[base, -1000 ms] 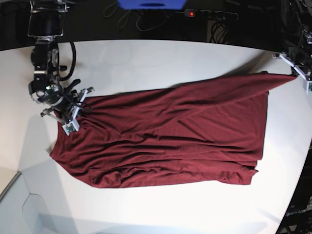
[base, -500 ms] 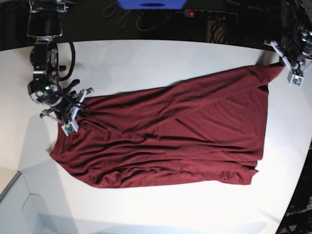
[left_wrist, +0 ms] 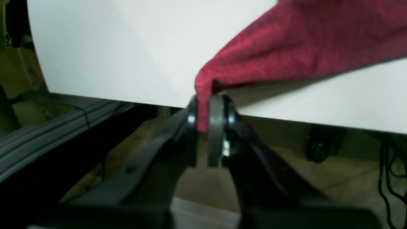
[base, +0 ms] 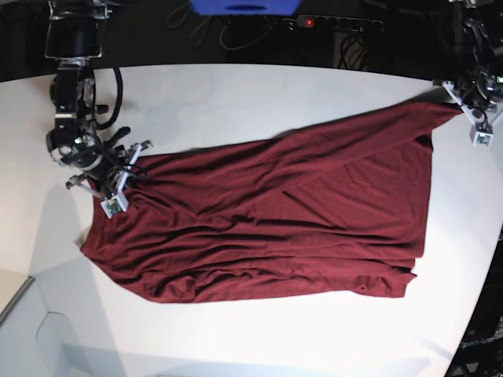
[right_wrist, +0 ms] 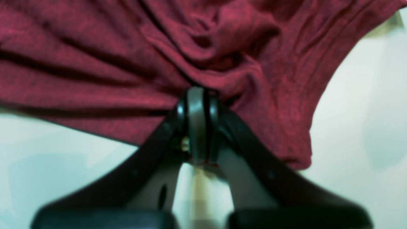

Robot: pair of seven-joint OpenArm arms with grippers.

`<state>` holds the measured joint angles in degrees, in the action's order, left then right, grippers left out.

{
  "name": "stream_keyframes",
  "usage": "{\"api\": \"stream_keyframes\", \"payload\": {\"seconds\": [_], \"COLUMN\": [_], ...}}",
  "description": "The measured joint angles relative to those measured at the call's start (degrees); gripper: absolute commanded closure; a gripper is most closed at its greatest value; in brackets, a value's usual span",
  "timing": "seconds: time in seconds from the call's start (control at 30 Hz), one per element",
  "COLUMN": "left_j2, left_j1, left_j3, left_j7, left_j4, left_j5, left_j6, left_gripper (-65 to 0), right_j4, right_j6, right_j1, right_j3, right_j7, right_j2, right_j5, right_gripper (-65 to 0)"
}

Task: Layout the t-shirt on the table in an organized manner, then fold the t-shirt properly
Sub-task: 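Pull the shirt corners apart with both grippers to straighten the body, then grasp the shirt edges with both grippers and drag them outward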

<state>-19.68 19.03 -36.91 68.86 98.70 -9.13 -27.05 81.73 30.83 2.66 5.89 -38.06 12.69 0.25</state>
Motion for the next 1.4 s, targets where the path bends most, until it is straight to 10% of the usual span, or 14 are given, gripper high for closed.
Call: {"api": "stream_keyframes", "payload": {"seconds": [0.2,0.47,0.67,1.03,1.4], "left_j2": [0.0,1.3,8.8,11.2,9.7], "left_j1": [0.3,-4.5,-20.5,-25.6,-27.5], "left_j3": [-0.4,-6.0,0.9,14.4,14.3], "left_j7": [1.2,1.7,1.2,-7.3,-22.3], "left_j4": [3.0,14.9,5.1,-16.3,-31.0], "left_j5": [0.2,0.1,0.5,1.0,-2.8], "left_j6": [0.0,-0.4,0.0,0.4,0.2], "left_gripper": [-29.5,-29.8,-29.4,0.0,-0.1], "right_j4": [0.0,0.0,-0.1,-0.1,-7.3], "right_j6": [0.0,0.0,0.0,0.0,0.0], "right_j1": [0.0,0.0,0.0,0.0,3.9], "right_j3": [0.0,0.0,-0.2,-0.2,0.0], "right_j7": [0.0,0.4,1.1,0.8,3.4], "right_j2": [0.2,0.7,0.8,0.8,1.3], "right_j5": [0.0,0.0,-0.2,-0.2,0.7], "right_gripper": [-0.8,-0.8,-0.8,-0.8,-0.6]}}
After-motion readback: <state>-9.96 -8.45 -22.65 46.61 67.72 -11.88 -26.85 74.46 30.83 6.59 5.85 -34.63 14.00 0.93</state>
